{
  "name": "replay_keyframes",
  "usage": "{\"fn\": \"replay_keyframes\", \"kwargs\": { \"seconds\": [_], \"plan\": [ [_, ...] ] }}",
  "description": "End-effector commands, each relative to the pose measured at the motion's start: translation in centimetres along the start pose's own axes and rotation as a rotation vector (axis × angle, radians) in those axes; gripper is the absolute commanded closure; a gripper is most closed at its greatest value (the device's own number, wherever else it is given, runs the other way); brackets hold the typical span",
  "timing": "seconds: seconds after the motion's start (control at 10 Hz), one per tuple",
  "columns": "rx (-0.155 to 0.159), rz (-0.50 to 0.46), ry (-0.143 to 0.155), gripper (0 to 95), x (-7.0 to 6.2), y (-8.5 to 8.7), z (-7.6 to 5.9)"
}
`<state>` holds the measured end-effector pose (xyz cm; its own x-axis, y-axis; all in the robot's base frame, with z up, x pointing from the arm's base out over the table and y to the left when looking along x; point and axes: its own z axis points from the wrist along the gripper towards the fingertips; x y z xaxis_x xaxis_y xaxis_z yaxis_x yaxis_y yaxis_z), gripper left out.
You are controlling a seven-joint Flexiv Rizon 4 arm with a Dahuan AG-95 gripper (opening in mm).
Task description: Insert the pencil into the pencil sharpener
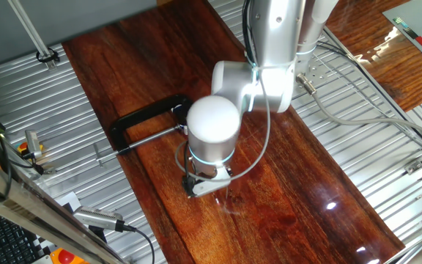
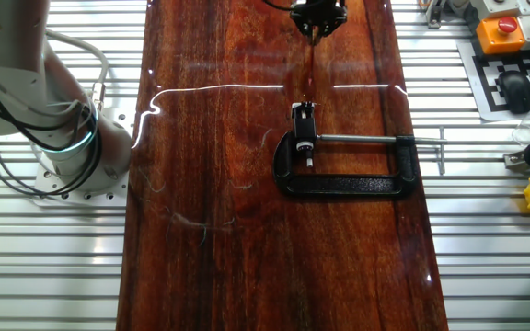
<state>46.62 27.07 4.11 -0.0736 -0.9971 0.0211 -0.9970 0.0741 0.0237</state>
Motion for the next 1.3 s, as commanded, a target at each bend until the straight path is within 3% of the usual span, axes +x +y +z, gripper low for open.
{"fn": "replay_keyframes", "kwargs": {
  "seconds": [0.1, 0.4, 0.6, 0.9, 1.0, 1.3],
  "plan": [
    [-0.005, 0.006, 0.004, 95.0, -0.2, -0.1, 0.1],
    [-0.007, -0.019, 0.0, 95.0, -0.9, 0.5, 0.1],
    [-0.007, -0.035, 0.0, 95.0, -0.7, 1.7, 0.0],
    [-0.007, -0.073, 0.005, 95.0, 1.0, 2.4, -0.8],
    [-0.007, -0.091, 0.006, 95.0, 2.2, 2.8, -1.3],
    [-0.01, -0.095, 0.002, 95.0, 3.1, 3.2, -1.6]
  ]
}}
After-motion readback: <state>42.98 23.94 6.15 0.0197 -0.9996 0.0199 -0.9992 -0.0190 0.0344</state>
